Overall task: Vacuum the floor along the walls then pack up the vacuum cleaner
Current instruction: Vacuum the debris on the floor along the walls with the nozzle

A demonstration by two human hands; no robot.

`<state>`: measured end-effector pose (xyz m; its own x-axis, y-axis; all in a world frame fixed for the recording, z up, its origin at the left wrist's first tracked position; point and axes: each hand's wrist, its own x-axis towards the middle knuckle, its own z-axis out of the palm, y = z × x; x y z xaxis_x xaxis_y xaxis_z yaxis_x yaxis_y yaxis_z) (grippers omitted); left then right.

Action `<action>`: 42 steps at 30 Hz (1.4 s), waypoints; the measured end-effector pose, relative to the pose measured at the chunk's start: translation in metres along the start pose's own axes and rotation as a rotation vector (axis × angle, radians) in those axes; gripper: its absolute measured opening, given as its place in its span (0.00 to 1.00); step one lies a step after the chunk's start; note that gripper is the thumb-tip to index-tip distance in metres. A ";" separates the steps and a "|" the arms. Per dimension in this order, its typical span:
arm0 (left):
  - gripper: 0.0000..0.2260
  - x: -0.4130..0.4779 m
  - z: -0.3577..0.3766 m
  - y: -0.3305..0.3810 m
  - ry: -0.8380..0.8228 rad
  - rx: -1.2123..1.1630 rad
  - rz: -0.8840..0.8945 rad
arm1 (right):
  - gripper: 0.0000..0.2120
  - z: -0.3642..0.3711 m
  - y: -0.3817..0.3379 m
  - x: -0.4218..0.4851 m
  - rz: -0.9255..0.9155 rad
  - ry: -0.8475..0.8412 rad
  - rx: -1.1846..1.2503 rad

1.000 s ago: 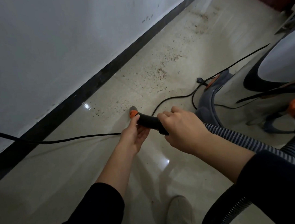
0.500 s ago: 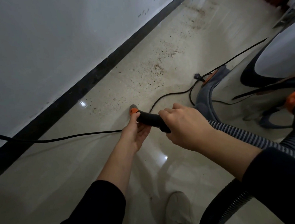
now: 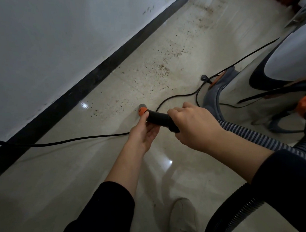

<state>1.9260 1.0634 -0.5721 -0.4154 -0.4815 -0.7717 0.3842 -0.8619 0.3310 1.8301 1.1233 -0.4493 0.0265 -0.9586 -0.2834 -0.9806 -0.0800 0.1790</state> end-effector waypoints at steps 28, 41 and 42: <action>0.16 -0.019 -0.028 0.011 0.051 -0.006 0.029 | 0.12 -0.001 -0.023 0.000 -0.075 0.009 0.038; 0.12 -0.032 -0.041 0.014 0.085 -0.027 0.047 | 0.12 -0.002 -0.035 -0.003 -0.109 0.017 0.022; 0.12 -0.034 -0.042 0.015 0.089 -0.031 0.048 | 0.12 -0.003 -0.037 -0.002 -0.111 0.016 0.022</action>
<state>1.9806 1.0737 -0.5637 -0.3217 -0.5052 -0.8008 0.4280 -0.8320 0.3530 1.8671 1.1277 -0.4527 0.1380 -0.9485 -0.2851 -0.9755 -0.1800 0.1267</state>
